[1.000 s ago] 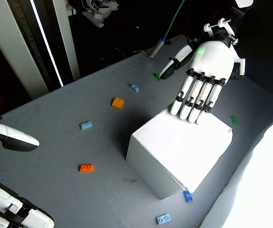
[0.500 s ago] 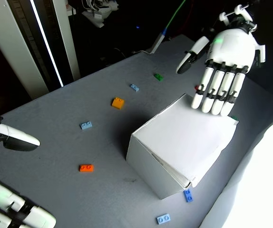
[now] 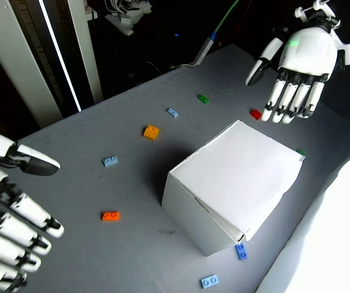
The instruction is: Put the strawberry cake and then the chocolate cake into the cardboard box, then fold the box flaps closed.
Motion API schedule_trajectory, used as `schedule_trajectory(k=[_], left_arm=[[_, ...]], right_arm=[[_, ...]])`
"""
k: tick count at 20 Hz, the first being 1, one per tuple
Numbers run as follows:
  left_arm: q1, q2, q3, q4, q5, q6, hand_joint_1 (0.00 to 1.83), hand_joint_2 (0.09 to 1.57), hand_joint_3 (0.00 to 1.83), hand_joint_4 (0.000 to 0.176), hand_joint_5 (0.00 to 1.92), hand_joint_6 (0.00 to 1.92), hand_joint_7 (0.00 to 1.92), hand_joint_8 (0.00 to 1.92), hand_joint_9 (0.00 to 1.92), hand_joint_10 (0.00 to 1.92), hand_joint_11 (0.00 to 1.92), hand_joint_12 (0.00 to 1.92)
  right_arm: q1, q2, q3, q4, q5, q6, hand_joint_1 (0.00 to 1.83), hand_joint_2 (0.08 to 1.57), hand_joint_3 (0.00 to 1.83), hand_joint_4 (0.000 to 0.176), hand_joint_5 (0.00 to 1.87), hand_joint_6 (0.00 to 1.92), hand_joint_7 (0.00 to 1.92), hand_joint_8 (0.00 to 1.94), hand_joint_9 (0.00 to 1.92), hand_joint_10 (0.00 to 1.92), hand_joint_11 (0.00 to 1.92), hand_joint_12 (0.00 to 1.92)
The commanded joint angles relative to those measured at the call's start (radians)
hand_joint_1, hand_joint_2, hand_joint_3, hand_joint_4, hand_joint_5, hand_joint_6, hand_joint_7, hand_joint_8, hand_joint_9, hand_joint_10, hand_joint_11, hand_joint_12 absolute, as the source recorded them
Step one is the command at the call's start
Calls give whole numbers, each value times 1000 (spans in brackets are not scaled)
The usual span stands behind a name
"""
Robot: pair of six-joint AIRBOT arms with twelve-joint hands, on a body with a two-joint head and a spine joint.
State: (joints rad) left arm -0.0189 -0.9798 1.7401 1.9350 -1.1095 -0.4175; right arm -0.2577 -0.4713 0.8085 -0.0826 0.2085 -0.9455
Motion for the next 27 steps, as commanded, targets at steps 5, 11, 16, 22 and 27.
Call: schedule_trajectory(k=[5, 11, 16, 22, 27], left_arm=[[22, 61, -96, -83, -28, 3, 153, 1452, 10, 0, 861, 1569, 1073, 1580, 1035, 1916, 768, 1921], [18, 124, -203, -94, -48, -5, 100, 1570, 28, 0, 910, 1876, 1131, 1827, 1195, 1921, 1135, 1921], [-10, 125, -180, -53, -44, -19, 208, 1562, 14, 0, 907, 1906, 1101, 1864, 1162, 1921, 1153, 1921], [-96, 125, -154, -3, -69, -34, 92, 1570, 23, 0, 861, 1896, 1066, 1854, 1124, 1921, 1075, 1921], [-95, 133, -167, -6, -77, -40, 115, 1570, 9, 0, 794, 1804, 997, 1812, 1062, 1921, 1020, 1921]], right_arm=[[-9, 14, -17, -61, 78, 1, 0, 1433, 10, 0, 977, 1253, 1068, 1518, 974, 1874, 795, 1921], [-12, 14, -20, -64, 78, -11, 181, 1571, 17, 0, 970, 1696, 1146, 1938, 1196, 1921, 1173, 1921], [-12, 14, -21, -64, 79, -16, 61, 1571, 34, 0, 983, 1699, 1146, 1939, 1224, 1921, 1223, 1921], [-13, 16, -21, -64, 103, -17, 162, 1571, 34, 0, 997, 1851, 1163, 1934, 1213, 1921, 1133, 1921], [-16, 17, -20, -64, 137, -18, 150, 1571, 37, 0, 931, 1730, 1043, 1941, 1090, 1921, 1002, 1921]])
